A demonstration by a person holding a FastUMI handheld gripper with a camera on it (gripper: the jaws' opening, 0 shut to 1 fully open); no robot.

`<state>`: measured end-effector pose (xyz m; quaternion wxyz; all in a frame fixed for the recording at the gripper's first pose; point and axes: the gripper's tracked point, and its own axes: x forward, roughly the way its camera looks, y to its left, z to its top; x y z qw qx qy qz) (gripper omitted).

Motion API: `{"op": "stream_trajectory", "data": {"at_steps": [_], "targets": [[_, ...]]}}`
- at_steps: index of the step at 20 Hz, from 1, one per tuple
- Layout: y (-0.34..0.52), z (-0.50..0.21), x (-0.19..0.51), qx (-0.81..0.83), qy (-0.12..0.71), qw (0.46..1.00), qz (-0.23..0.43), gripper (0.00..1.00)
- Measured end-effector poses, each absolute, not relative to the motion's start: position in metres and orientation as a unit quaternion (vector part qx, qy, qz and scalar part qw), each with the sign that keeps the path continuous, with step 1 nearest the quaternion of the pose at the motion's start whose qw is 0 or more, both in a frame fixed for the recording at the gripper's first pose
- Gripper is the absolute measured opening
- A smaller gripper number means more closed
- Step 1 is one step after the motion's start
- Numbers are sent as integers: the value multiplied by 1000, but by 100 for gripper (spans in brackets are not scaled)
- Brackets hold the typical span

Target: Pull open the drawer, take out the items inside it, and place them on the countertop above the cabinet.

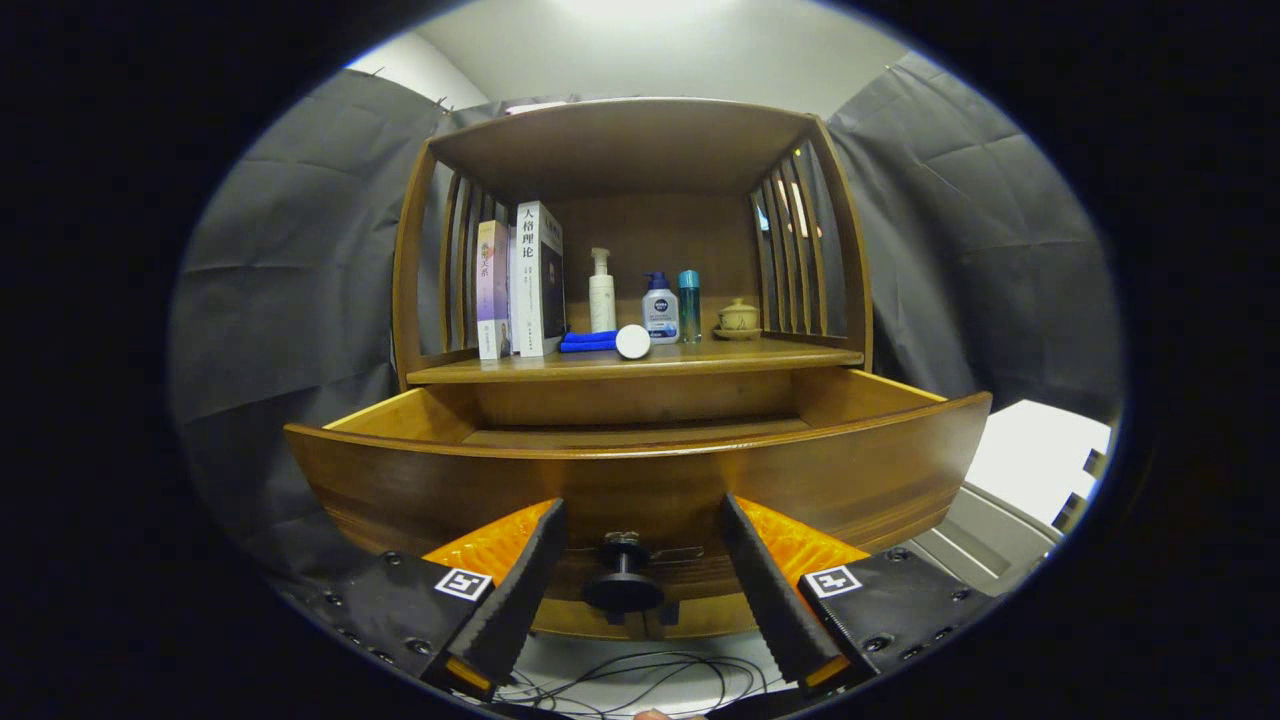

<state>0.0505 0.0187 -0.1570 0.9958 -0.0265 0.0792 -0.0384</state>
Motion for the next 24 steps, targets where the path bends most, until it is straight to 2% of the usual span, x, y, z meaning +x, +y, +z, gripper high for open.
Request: {"op": "stream_trajectory", "data": {"at_steps": [24], "targets": [[18,-153,175,-7,111,993,-47,98]]}}
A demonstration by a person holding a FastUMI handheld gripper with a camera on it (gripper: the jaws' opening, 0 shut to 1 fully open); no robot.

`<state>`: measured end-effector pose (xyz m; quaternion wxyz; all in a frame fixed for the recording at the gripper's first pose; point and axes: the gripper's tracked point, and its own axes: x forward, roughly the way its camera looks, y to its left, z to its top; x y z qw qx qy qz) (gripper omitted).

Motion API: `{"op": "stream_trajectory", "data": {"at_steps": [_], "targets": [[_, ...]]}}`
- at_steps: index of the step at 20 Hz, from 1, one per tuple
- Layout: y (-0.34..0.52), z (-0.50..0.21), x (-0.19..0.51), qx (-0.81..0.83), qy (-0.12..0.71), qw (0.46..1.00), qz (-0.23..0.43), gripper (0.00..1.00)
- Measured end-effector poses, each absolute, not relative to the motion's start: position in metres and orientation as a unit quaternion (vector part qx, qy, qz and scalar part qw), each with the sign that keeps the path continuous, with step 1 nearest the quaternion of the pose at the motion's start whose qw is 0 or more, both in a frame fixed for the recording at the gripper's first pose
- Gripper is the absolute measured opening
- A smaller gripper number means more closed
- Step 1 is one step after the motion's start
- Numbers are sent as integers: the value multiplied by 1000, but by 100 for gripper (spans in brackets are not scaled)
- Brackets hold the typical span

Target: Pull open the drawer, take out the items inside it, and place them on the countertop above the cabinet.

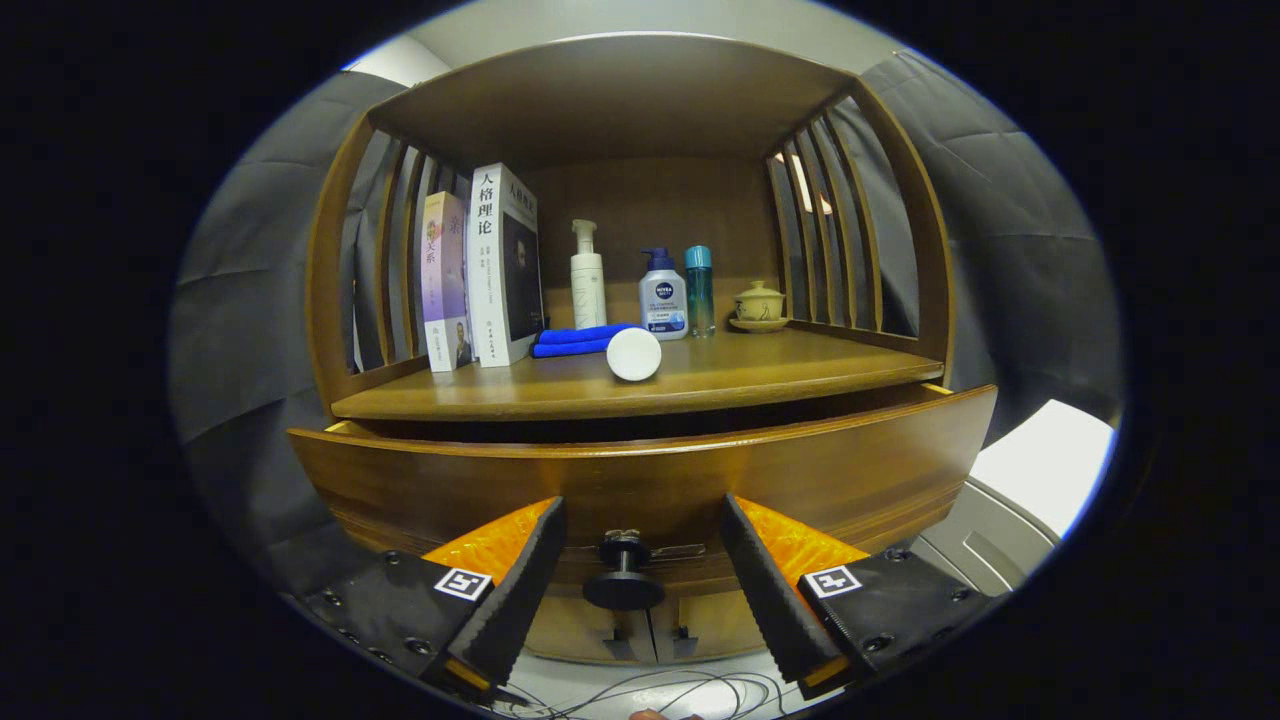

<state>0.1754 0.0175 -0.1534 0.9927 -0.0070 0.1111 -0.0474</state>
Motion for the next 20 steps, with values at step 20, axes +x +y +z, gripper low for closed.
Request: {"op": "stream_trajectory", "data": {"at_steps": [20], "targets": [[12,-158,214,24,137,989,-49,96]]}}
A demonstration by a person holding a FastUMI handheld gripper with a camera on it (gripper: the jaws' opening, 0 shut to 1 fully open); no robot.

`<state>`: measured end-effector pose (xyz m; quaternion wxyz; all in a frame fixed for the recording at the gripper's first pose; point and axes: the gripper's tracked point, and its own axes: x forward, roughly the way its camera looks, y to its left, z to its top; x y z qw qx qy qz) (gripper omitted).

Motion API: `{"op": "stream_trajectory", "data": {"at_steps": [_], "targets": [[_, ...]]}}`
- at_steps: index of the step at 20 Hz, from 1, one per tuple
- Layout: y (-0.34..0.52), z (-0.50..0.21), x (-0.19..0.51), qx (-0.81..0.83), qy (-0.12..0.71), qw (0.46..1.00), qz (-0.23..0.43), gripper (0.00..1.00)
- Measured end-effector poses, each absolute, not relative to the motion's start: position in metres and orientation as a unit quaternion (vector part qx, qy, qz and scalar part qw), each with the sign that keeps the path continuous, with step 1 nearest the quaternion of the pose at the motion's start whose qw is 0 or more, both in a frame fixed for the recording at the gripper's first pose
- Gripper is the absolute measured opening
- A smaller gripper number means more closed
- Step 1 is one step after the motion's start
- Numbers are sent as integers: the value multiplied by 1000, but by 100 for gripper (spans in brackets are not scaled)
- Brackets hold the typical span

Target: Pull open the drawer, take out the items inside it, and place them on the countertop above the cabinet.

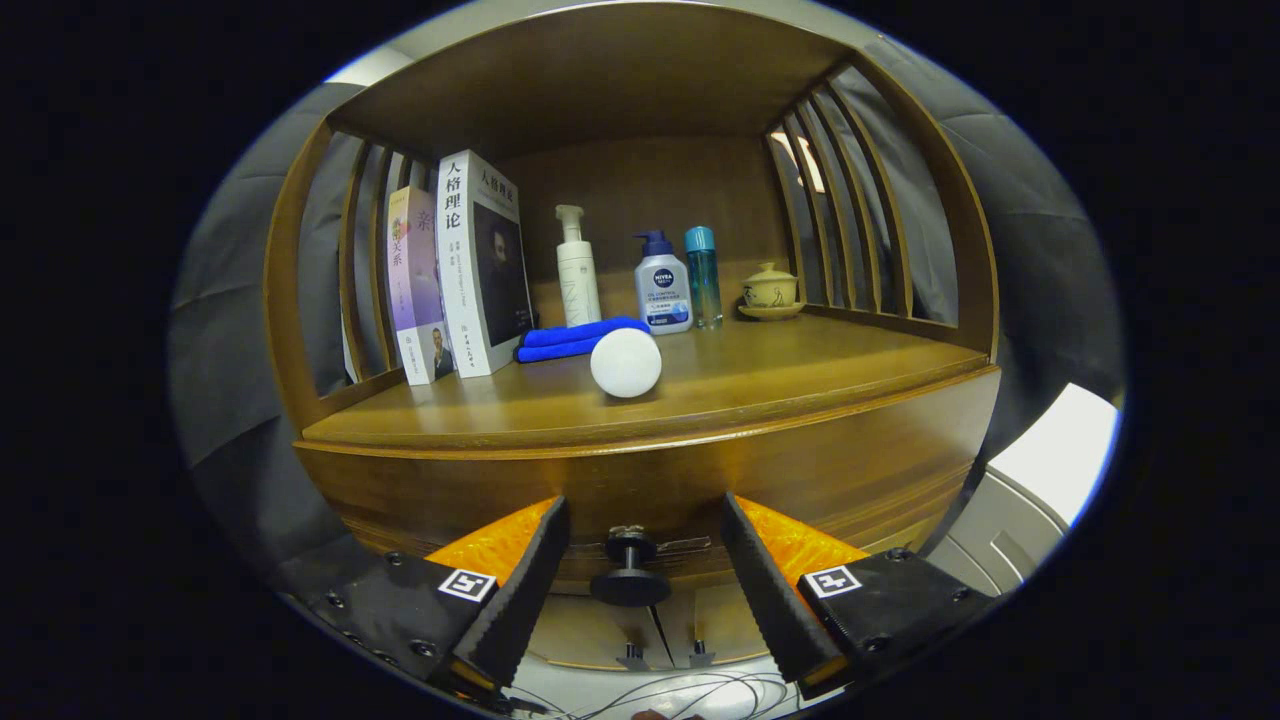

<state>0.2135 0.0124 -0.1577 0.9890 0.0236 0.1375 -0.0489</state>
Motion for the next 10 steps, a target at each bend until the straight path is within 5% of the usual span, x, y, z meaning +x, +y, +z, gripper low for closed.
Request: {"op": "stream_trajectory", "data": {"at_steps": [10], "targets": [[14,-100,123,0,80,996,-45,98]]}}
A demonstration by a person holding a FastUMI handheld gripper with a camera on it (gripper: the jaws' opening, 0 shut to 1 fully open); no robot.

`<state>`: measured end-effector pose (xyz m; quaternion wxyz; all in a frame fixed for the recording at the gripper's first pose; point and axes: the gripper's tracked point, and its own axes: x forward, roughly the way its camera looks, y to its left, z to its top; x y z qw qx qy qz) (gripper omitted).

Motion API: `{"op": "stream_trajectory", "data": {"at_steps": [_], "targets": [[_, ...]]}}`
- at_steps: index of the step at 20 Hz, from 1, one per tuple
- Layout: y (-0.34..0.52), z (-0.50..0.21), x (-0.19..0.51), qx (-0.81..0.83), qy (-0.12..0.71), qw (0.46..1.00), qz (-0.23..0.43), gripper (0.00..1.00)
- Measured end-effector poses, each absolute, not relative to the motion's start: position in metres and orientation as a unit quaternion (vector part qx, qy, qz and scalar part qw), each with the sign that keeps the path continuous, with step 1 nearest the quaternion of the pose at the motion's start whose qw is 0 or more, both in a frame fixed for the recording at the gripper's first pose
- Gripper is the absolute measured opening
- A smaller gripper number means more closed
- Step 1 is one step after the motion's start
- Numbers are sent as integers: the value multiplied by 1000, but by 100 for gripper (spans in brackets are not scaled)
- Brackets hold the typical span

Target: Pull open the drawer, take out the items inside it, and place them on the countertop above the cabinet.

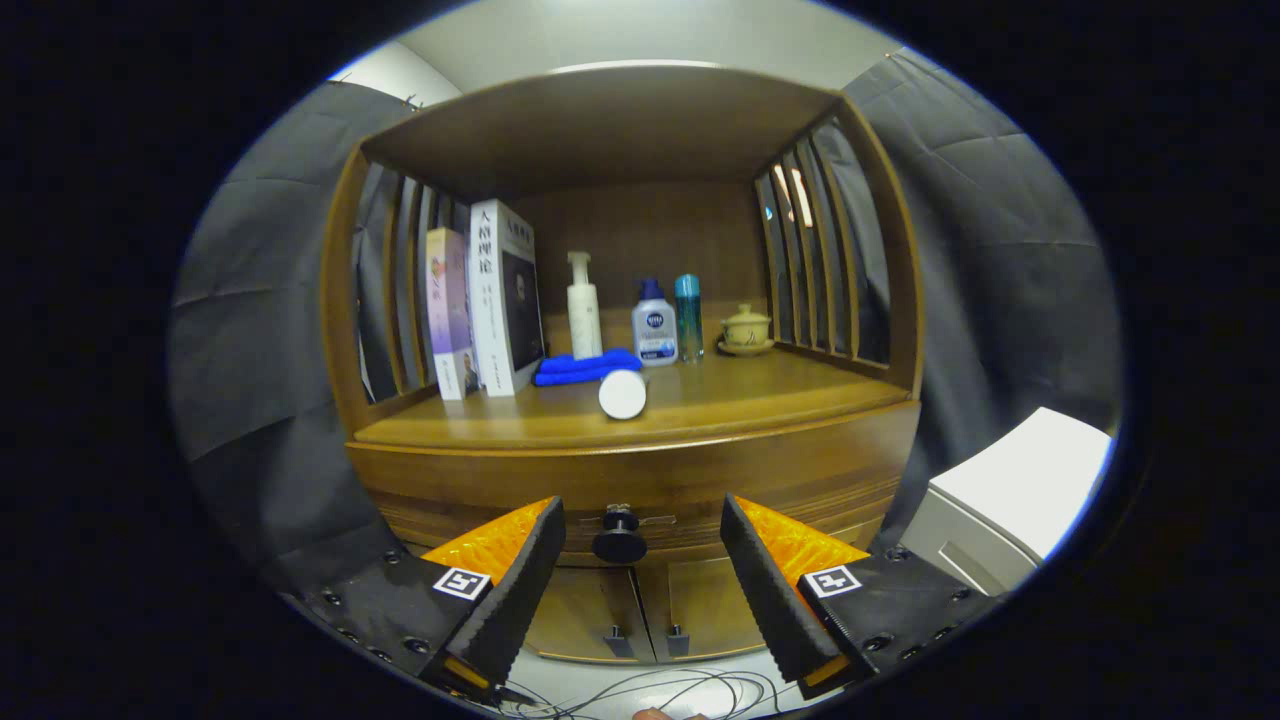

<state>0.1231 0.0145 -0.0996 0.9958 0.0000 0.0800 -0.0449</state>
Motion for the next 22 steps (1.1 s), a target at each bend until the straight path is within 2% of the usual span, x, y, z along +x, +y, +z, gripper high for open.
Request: {"op": "stream_trajectory", "data": {"at_steps": [12,16,22], "targets": [[-12,18,-11,27,-53,998,-32,98],[-19,55,-29,26,-96,994,-33,98],[-43,52,-32,40,-93,994,-47,98]]}}
